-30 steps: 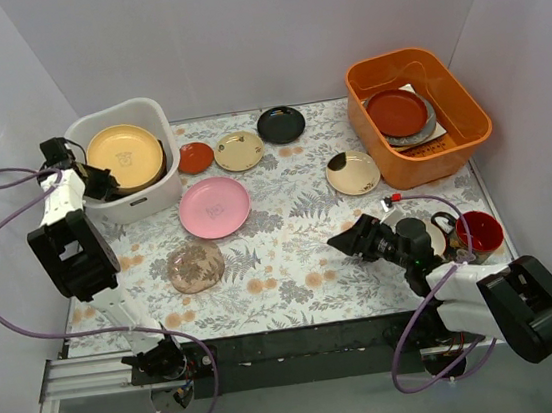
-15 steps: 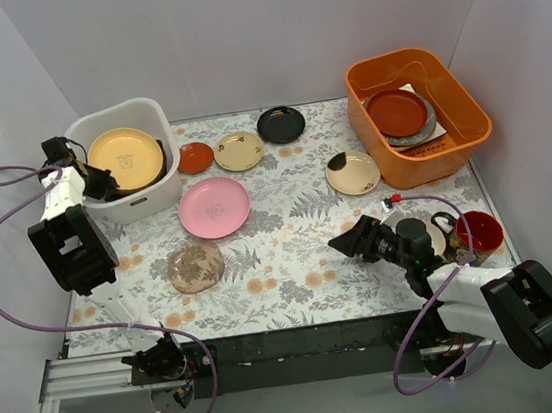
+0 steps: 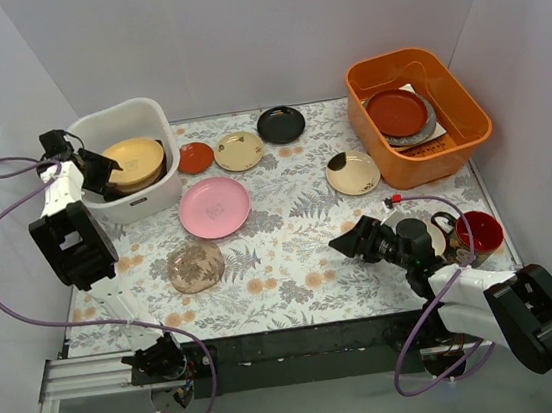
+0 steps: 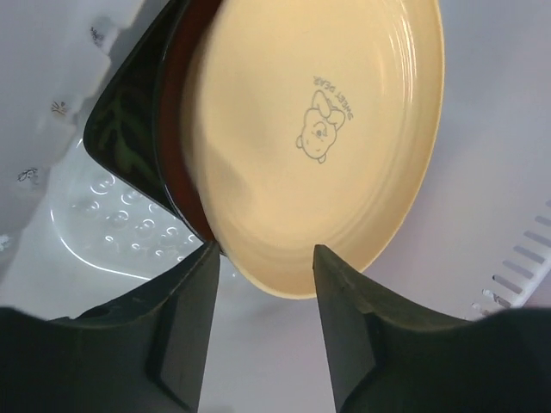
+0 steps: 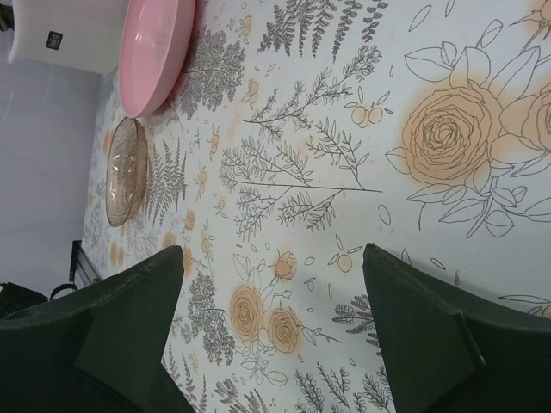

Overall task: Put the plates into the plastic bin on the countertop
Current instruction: Place the plate in the plastic bin.

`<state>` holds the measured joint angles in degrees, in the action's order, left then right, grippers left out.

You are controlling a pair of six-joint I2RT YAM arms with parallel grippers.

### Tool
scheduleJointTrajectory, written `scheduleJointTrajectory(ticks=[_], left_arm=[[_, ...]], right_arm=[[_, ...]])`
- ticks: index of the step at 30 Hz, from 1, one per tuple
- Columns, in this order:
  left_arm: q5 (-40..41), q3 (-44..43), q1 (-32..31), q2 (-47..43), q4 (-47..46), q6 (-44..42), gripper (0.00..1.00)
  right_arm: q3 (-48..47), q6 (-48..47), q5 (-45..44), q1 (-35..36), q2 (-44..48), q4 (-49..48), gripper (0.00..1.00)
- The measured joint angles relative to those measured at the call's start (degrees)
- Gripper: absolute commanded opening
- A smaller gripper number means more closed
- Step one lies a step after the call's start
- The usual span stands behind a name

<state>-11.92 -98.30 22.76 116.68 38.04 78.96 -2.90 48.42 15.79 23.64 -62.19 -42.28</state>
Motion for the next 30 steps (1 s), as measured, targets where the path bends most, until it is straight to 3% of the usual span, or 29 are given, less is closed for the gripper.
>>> scheduleJointTrajectory(ticks=[9,15,19,23,30], left_arm=[[-1.9,0.0,0.3,-6.1,-0.5,0.2,0.84],[-6.9,4.1,0.3,-22.1,-4.3,0.5,0.97],[-9.8,13.7,-1.4,-39.1,-8.0,0.8,0.98],[-11.8,25.1,-8.7,-54.3,-9.1,1.4,0.98],[-14.6,29.7,-13.3,-62.2,-5.2,1.6,0.98]], right_arm=[[0.0,-0.5,0.9,0.0,1.7,1.3,0.93],[0.0,-0.6,1.5,0.0,2.5,4.8,0.93],[-0.4,-0.7,2.3,0.0,4.0,9.0,0.93],[-1.9,-0.7,3.0,0.0,6.0,14.2,0.93],[-5.4,-0.9,4.3,1.8,9.4,20.3,0.93]])
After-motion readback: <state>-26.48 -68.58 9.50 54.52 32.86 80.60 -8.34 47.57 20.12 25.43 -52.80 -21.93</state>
